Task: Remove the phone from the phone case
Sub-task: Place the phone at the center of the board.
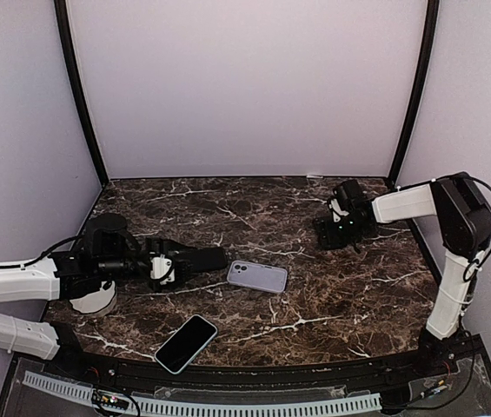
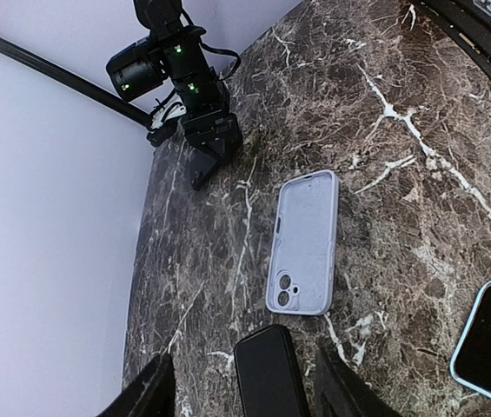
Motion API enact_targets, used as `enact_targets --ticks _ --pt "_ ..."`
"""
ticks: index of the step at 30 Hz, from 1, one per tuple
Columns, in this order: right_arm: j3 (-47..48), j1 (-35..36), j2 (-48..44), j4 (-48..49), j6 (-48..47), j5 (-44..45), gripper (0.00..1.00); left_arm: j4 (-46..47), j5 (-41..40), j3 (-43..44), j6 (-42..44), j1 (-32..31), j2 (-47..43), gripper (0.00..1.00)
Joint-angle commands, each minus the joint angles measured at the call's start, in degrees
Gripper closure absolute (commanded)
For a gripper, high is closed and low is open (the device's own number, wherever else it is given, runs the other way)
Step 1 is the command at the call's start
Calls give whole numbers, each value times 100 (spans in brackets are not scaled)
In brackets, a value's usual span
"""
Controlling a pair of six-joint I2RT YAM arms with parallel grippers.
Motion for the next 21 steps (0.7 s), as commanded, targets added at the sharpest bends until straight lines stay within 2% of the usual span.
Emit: enact_targets --ticks 1,4,10,15,21 --pt "254 -248 191 338 300 168 70 181 -102 19 -102 18 -61 44" --pt "307 -393 301 363 419 137 66 185 -99 22 -104 23 -47 44" --pt "365 -442 465 304 455 -93 38 162 -92 30 -100 25 -36 43" --pt "406 -439 360 172 324 -105 25 155 -105 37 -132 23 -37 43" --pt "492 -443 130 -76 151 -28 15 197 -198 58 -243 20 -44 42"
